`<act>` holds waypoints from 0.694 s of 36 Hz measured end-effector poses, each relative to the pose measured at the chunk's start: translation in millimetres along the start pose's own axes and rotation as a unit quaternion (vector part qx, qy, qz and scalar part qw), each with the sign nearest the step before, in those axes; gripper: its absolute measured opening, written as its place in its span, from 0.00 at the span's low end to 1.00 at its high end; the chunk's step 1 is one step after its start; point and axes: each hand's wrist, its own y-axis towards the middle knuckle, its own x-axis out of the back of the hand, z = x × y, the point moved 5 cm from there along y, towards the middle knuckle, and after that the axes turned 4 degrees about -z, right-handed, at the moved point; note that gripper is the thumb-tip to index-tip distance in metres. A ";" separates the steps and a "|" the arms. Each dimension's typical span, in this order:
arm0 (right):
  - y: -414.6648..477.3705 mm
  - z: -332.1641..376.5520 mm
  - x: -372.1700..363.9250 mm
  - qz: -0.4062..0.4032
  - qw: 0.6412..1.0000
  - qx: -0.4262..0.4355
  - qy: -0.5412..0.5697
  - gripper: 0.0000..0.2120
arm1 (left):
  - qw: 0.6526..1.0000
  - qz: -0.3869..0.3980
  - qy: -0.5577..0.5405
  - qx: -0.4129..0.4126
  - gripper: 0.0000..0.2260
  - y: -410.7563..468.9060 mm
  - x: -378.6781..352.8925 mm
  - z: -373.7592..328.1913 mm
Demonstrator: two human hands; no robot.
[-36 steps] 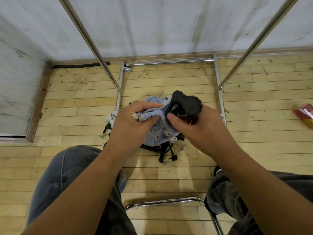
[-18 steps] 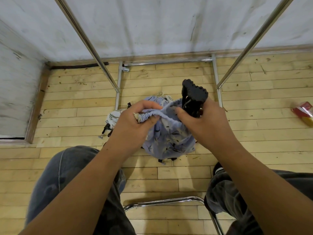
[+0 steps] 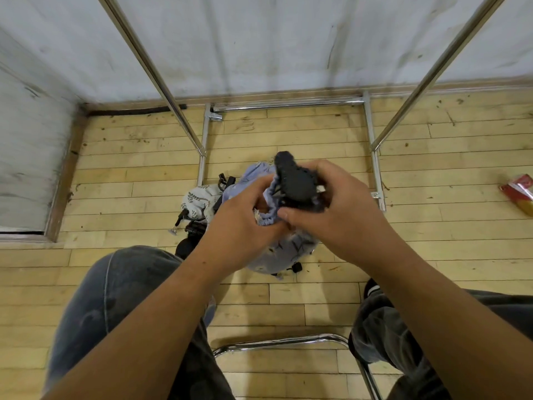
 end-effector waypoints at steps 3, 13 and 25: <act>-0.4 -0.6 -5.0 0.054 0.998 0.022 0.012 0.28 | 0.999 -0.025 0.000 0.024 0.22 2.3 3.6 3.1; 9.7 -14.8 17.6 -0.089 0.993 -0.018 -0.077 0.13 | 0.998 -0.047 -0.015 0.029 0.10 3.0 9.9 3.8; 8.1 -3.6 16.8 -0.086 0.993 -0.039 0.070 0.05 | 0.998 -0.005 0.056 0.010 0.33 1.2 -0.6 6.0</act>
